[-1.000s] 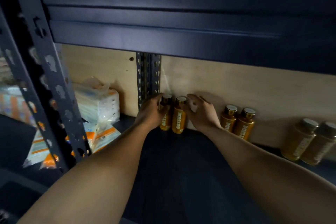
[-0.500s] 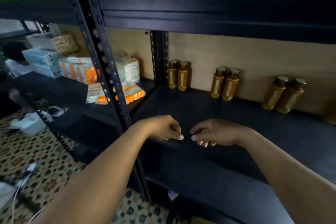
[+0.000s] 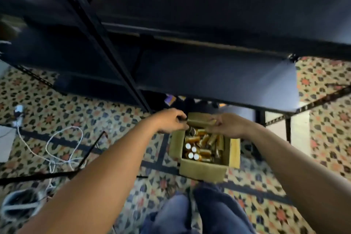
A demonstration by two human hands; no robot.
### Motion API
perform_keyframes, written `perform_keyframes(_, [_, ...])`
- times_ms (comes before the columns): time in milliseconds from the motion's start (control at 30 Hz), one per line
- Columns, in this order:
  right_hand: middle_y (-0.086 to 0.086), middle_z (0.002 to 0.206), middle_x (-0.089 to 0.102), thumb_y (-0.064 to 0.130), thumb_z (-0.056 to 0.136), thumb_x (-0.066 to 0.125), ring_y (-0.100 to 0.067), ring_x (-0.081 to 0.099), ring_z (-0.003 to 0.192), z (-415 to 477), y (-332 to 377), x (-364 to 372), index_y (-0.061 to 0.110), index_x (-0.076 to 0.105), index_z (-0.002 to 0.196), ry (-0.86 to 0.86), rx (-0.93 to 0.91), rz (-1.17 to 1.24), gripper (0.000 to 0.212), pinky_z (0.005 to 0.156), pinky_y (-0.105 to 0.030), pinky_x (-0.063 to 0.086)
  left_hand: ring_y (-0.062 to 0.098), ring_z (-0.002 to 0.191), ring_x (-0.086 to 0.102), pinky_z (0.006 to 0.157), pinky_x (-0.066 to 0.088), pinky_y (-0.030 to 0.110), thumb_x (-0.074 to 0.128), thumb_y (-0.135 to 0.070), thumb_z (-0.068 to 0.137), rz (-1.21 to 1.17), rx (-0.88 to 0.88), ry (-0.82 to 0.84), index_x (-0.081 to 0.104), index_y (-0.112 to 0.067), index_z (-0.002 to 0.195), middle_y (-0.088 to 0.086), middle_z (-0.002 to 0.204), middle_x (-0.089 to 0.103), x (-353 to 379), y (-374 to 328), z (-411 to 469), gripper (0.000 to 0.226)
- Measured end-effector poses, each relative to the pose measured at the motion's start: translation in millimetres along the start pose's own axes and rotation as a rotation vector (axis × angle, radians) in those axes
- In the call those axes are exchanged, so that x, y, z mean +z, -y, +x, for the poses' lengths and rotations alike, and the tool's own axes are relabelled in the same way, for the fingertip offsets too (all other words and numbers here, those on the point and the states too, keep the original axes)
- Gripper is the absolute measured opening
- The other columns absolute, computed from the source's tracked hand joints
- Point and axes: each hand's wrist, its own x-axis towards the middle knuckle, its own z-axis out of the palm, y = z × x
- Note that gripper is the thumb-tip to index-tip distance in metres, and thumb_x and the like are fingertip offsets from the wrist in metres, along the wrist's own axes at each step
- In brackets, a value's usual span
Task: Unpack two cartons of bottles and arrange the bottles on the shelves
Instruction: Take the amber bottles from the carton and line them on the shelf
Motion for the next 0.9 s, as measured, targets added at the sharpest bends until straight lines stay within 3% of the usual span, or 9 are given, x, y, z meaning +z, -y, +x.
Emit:
perform_keyframes(100, [-0.001,0.130,0.065,0.051,0.096,0.063,-0.020,0.060,0.118,4,-23,38,0.023,0.055,0.144,0.047,0.049,0.040,0.056,0.093,-0.028,0.044,0.019,0.108,0.060,0.092,0.050,0.032,0.065,-0.050,0.093,0.008,-0.020,0.118,0.048,-0.026,0.146,0.004,0.134,0.059,45,13,14,0.060])
perform_keyframes(233, [-0.004,0.130,0.065,0.057,0.095,0.061,-0.022,0.060,0.116,24,-65,70,0.026,0.054,0.145,0.087,0.113,0.073,0.059,0.094,-0.033,0.047,0.021,0.113,0.060,0.090,0.048,0.030,0.063,-0.045,0.096,-0.006,-0.061,0.184,0.045,-0.026,0.148,0.006,0.140,0.056,86,24,43,0.059])
perform_keyframes(300, [-0.004,0.137,0.062,0.057,0.095,0.060,-0.023,0.059,0.120,43,-88,80,0.028,0.054,0.144,0.078,0.119,0.082,0.058,0.102,-0.038,0.047,0.020,0.107,0.063,0.091,0.051,0.032,0.065,-0.046,0.095,-0.040,-0.071,0.161,0.046,-0.027,0.147,0.004,0.131,0.062,102,30,66,0.059])
perform_keyframes(433, [-0.002,0.131,0.065,0.053,0.096,0.061,-0.019,0.063,0.109,89,-140,105,0.032,0.054,0.141,0.042,0.137,0.182,0.050,0.092,-0.035,0.052,0.021,0.096,0.069,0.088,0.055,0.040,0.065,-0.049,0.093,-0.115,-0.105,0.111,0.046,-0.032,0.146,0.000,0.119,0.066,143,44,130,0.059])
perform_keyframes(533, [-0.003,0.126,0.068,0.049,0.097,0.062,-0.019,0.064,0.106,130,-181,134,0.034,0.058,0.134,0.027,0.134,0.220,0.040,0.090,-0.034,0.054,0.012,0.092,0.066,0.078,0.055,0.032,0.065,-0.050,0.093,-0.125,-0.098,0.090,0.047,-0.032,0.145,-0.004,0.118,0.065,184,59,189,0.058])
perform_keyframes(733, [0.000,0.130,0.069,0.045,0.099,0.061,-0.017,0.065,0.113,226,-254,222,0.031,0.054,0.141,0.003,0.111,0.231,0.045,0.094,-0.032,0.053,0.012,0.103,0.060,0.077,0.045,0.028,0.065,-0.044,0.094,-0.046,-0.073,0.011,0.050,-0.034,0.143,-0.002,0.130,0.061,266,120,307,0.052])
perform_keyframes(900, [0.001,0.133,0.067,0.038,0.099,0.063,-0.018,0.064,0.117,294,-273,302,0.025,0.053,0.144,-0.144,0.091,0.336,0.047,0.098,-0.038,0.055,0.020,0.115,0.058,0.089,0.049,0.033,0.066,-0.033,0.095,0.062,-0.069,-0.120,0.055,-0.031,0.139,-0.001,0.133,0.060,320,189,364,0.046])
